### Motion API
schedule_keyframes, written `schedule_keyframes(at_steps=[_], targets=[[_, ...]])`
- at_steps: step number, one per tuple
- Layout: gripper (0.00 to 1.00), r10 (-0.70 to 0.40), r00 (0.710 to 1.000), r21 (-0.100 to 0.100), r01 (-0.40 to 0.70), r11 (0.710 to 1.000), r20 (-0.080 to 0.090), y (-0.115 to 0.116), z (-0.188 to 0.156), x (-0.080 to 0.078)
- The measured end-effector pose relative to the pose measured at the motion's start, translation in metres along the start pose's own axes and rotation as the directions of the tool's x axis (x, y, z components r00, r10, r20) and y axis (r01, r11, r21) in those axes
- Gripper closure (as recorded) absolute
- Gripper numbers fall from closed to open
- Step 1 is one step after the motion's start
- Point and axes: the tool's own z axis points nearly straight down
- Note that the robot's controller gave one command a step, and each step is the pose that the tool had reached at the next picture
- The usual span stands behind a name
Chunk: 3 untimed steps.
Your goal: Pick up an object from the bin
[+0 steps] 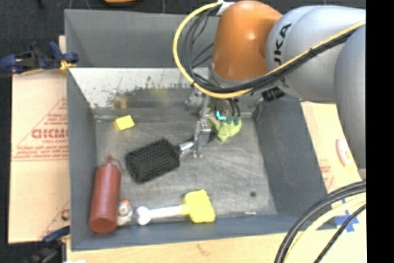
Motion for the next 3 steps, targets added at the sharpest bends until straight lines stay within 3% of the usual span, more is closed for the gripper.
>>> schedule_keyframes(at_steps=[1, 2, 3], targets=[[0.0, 0.0, 1.0, 0.0, 0.0, 1.0, 0.004, 0.0, -0.003, -0.001], [0.0, -0.092, 0.996, 0.002, 0.092, 0.996, 0.009, 0.007, -0.004, 0.023], [1.0, -0.241, 0.97, 0.007, 0.241, 0.97, 0.028, 0.063, 0.092, 0.03]])
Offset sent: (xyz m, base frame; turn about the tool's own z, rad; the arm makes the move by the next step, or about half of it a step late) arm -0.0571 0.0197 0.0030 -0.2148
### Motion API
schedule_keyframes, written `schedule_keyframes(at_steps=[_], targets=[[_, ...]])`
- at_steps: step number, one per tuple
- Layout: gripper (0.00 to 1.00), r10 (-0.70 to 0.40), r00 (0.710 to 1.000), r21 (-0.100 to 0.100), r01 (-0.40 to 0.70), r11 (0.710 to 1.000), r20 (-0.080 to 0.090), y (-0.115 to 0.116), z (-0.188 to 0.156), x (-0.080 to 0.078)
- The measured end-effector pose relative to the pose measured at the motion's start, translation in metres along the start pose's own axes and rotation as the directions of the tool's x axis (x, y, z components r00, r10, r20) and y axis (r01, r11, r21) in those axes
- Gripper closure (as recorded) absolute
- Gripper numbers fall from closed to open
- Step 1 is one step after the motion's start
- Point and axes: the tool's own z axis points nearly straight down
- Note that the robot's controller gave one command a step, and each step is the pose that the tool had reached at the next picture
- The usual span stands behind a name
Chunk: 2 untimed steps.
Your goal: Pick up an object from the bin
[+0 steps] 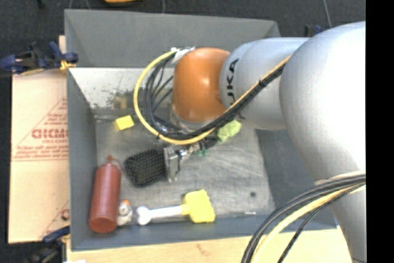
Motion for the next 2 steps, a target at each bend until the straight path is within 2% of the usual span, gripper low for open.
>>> schedule_keyframes(at_steps=[1, 2], targets=[[1.0, 0.001, 1.0, 0.0, -0.001, 1.0, 0.0, 0.0, 0.0, 0.0], [1.0, 0.038, 0.999, -0.003, -0.038, 0.999, -0.018, -0.006, -0.154, -0.007]])
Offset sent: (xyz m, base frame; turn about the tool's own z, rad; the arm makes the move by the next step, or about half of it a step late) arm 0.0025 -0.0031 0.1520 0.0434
